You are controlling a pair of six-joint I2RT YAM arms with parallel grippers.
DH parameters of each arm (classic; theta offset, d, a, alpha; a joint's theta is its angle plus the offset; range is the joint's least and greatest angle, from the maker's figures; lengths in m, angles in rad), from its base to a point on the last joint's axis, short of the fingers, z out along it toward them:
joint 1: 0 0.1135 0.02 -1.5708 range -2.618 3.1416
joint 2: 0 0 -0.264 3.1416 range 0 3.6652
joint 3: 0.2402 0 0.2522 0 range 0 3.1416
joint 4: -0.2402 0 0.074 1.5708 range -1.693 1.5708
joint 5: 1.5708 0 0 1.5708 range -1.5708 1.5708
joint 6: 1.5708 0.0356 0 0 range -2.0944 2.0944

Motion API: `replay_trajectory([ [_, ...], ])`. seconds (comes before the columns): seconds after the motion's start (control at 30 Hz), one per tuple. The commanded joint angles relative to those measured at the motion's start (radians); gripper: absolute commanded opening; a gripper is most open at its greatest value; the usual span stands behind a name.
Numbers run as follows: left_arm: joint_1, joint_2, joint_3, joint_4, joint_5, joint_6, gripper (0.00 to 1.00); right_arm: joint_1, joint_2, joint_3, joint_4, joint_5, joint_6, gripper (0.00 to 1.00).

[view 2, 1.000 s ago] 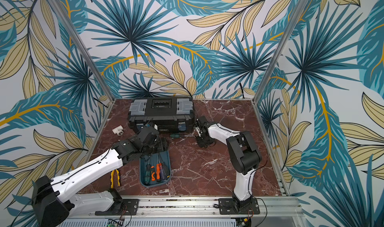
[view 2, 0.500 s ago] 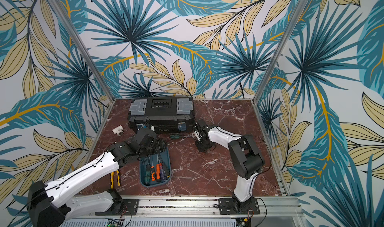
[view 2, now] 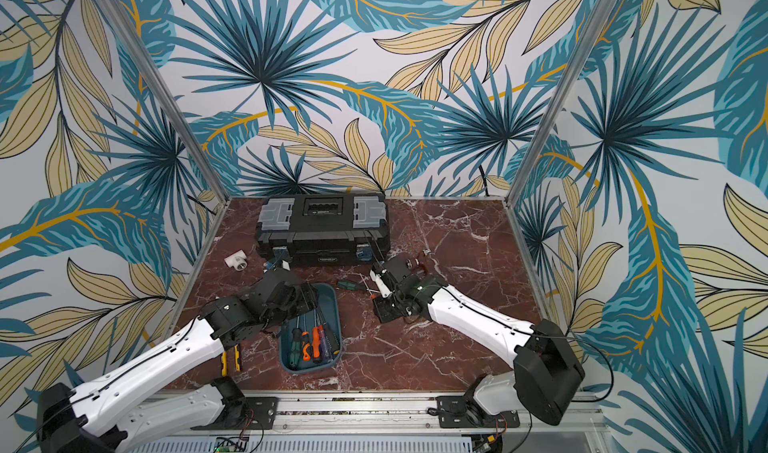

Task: Put the screwdriver on the desktop into the storage box
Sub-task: Pick up the screwdriver from the center of the board, then place the screwdriver in the storage box.

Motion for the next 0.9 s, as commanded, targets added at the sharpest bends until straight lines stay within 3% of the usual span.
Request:
replay_trajectory([
  [0.0, 0.005, -0.064, -0.046, -0.079, -0.086, -0.117, 0.72, 0.098, 0.026, 0.063, 0.069, -0.043, 0.196, 0.0],
  [0.13, 0.005, -0.151, -0.066, -0.173, -0.16, -0.207, 0.72, 0.186, 0.161, 0.179, 0.09, -0.044, 0.302, 0.0],
  [0.37, 0.006, -0.279, -0.088, -0.263, -0.195, -0.2, 0.73, 0.298, 0.422, 0.346, 0.061, -0.104, 0.372, 0.0],
  [0.4, 0.007, -0.289, -0.089, -0.273, -0.195, -0.202, 0.73, 0.305, 0.44, 0.367, 0.048, -0.104, 0.364, 0.06],
  [0.5, 0.007, -0.31, -0.101, -0.278, -0.189, -0.205, 0.73, 0.311, 0.476, 0.403, 0.013, -0.102, 0.347, 0.36],
  [0.57, 0.007, -0.314, -0.106, -0.269, -0.185, -0.208, 0.73, 0.311, 0.487, 0.409, 0.009, -0.116, 0.337, 0.49],
  [0.73, 0.006, -0.279, -0.089, -0.213, -0.165, -0.145, 0.73, 0.31, 0.432, 0.39, 0.011, -0.106, 0.319, 0.67],
  [0.87, 0.007, -0.186, -0.032, -0.14, -0.123, -0.025, 0.73, 0.287, 0.321, 0.333, 0.042, -0.082, 0.311, 0.69],
])
